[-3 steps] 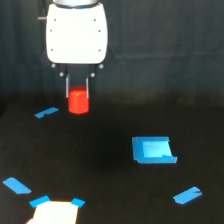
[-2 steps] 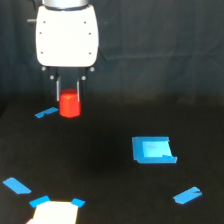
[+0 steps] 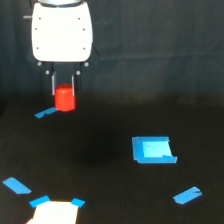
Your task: Pick up the red object from the table
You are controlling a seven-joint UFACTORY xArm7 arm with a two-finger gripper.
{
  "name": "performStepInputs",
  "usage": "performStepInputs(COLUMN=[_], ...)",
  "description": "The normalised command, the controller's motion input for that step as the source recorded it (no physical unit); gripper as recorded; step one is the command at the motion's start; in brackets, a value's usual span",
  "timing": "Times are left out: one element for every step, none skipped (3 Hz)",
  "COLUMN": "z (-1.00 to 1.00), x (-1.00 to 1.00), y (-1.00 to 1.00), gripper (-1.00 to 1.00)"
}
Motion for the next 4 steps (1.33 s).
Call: performStepInputs(z=[-0.30,0.17,-0.18,-0.01], x=[-0.26,0.10,-0.05,-0.42], y=[0.80,1.00,0.83,0.47], gripper=[-0.91,-1.00,-0.74,-1.00])
